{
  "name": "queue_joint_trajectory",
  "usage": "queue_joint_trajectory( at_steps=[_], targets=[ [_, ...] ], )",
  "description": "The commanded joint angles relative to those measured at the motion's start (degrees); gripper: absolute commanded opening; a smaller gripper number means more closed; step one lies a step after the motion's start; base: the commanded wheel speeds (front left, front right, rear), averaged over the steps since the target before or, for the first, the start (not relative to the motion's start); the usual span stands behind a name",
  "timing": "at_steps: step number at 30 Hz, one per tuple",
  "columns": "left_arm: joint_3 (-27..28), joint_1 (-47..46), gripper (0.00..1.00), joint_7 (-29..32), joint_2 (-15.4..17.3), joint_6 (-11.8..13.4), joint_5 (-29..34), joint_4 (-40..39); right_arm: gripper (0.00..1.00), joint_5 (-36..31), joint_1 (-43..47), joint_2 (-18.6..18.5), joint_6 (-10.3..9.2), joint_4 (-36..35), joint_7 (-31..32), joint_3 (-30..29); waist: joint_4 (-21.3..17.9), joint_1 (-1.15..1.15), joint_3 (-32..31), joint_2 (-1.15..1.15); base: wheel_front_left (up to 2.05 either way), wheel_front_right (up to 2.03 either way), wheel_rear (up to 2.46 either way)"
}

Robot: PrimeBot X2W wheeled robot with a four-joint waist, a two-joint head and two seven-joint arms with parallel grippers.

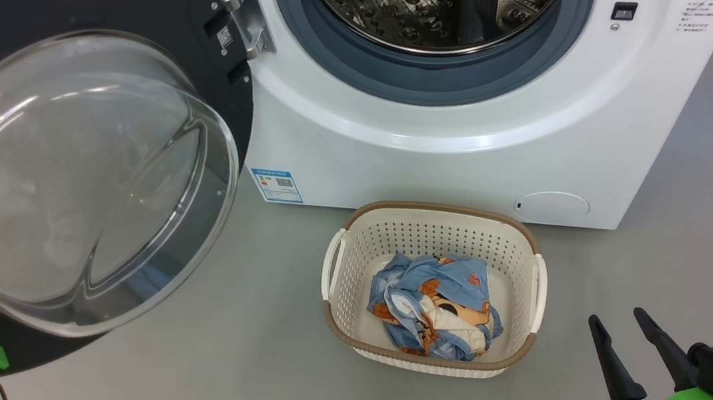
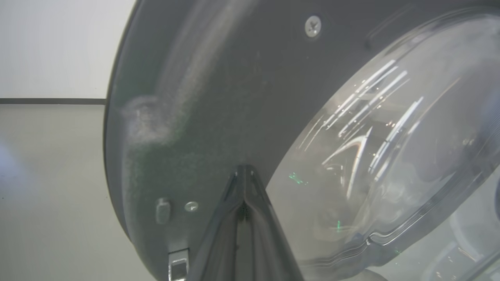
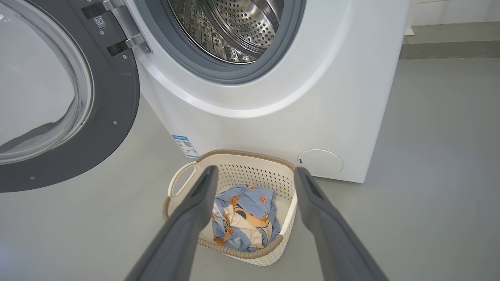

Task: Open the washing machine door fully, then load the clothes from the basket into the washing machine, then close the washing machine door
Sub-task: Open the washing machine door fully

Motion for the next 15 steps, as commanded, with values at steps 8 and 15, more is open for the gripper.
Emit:
queue_joint_trajectory(
  at_steps=[8,15],
  targets=[
    [3.45,-1.00,0.00,-0.50,2.66,-0.54,0.51,-5.73,1.00,-0.04,-1.47,-0.23,0.09,-0.99,-0.69,1.42,0.09,0.00,-0.42,0.00,0.00,0.00,0.00],
    [2.94,5.38,0.00,-0.10,0.35,-1.42,-0.27,-20.20,1.00,0.21,-1.21,-0.21,0.09,-1.14,-0.69,1.18,0.59,0.00,-1.61,0.00,0.00,0.00,0.00]
  ],
)
